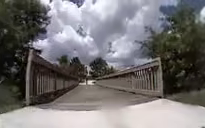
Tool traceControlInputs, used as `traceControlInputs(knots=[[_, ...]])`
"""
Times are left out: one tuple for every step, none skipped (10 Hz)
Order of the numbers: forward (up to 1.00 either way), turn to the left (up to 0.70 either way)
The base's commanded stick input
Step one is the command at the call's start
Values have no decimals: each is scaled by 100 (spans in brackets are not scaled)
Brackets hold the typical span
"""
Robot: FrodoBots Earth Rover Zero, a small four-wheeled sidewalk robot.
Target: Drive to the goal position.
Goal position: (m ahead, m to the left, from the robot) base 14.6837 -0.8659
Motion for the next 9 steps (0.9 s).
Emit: traceControlInputs(knots=[[70, 0], [70, 0], [70, 10], [70, 35], [70, 35], [70, 35], [70, 35], [70, 17], [70, 0]])
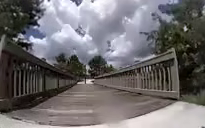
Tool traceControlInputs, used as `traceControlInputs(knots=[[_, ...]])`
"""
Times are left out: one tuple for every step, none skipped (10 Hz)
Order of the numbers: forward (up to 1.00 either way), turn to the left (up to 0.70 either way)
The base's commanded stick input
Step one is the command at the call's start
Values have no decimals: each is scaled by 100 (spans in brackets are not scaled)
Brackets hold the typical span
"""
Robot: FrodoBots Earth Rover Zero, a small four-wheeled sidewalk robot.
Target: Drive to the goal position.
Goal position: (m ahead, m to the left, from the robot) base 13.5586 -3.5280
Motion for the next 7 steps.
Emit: traceControlInputs(knots=[[70, 0], [70, 0], [70, 0], [70, 0], [70, 0], [70, 0], [70, 0]])
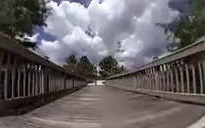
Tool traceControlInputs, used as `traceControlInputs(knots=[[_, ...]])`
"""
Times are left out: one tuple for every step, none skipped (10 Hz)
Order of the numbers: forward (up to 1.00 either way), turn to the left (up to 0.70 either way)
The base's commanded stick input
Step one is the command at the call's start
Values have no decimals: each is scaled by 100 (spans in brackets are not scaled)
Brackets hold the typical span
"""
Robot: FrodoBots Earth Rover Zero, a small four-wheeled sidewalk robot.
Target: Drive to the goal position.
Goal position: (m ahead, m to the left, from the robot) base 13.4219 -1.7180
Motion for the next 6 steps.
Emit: traceControlInputs(knots=[[70, 0], [70, 0], [70, 0], [70, 0], [70, 0], [70, 0]])
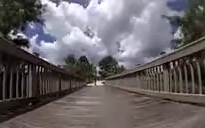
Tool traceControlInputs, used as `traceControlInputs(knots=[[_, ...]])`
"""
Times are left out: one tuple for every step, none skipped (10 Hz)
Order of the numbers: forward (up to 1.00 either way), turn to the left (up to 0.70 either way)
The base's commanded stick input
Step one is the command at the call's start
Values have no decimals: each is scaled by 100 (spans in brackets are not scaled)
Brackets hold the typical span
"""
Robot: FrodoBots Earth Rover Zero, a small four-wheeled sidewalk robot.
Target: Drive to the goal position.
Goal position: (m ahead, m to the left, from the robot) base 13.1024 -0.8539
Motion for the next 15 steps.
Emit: traceControlInputs(knots=[[70, 0], [70, 0], [70, 0], [70, 0], [70, 0], [70, 0], [70, 0], [70, 0], [70, 0], [70, 0], [70, 0], [70, 0], [70, 0], [70, 0], [70, 0]])
